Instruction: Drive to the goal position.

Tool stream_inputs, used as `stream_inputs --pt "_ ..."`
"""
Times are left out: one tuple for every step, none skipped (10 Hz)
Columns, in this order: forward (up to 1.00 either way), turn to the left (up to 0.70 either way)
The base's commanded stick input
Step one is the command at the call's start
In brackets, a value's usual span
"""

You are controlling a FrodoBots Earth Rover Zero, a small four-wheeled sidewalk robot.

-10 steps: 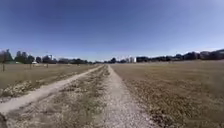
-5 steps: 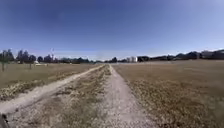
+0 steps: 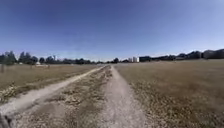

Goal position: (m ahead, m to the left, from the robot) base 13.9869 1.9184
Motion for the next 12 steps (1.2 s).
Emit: stream_inputs --pt "0.70 0.00" --pt "0.70 0.00" --pt "0.70 0.00" --pt "0.70 0.00" --pt "0.70 0.00" --pt "0.70 0.00" --pt "0.70 0.00" --pt "0.70 0.00" --pt "0.70 0.00" --pt "0.70 0.00" --pt "0.70 0.00" --pt "0.70 0.00"
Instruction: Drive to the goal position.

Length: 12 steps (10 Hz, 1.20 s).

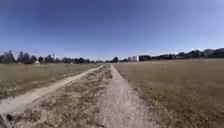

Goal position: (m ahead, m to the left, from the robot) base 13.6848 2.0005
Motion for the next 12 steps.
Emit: stream_inputs --pt "0.70 0.00" --pt "0.70 0.00" --pt "0.70 0.00" --pt "0.70 0.00" --pt "0.70 0.00" --pt "0.70 0.00" --pt "0.70 0.00" --pt "0.70 0.00" --pt "0.70 0.00" --pt "0.70 0.00" --pt "0.70 0.00" --pt "0.70 0.00"
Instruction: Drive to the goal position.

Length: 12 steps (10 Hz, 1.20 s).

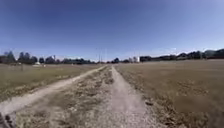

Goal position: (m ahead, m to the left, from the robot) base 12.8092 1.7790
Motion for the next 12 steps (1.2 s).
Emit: stream_inputs --pt "0.70 0.00" --pt "0.70 0.00" --pt "0.70 0.00" --pt "0.70 0.00" --pt "0.70 0.00" --pt "0.70 0.00" --pt "0.70 -0.33" --pt "0.70 -0.21" --pt "0.70 -0.09" --pt "0.70 -0.07" --pt "0.70 -0.31" --pt "0.70 -0.32"
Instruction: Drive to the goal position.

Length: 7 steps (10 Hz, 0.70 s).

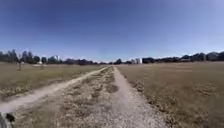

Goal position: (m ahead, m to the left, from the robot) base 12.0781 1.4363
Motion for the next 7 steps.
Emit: stream_inputs --pt "0.70 -0.32" --pt "0.70 -0.33" --pt "0.70 -0.34" --pt "0.70 -0.34" --pt "0.70 -0.35" --pt "0.70 -0.27" --pt "0.70 -0.20"
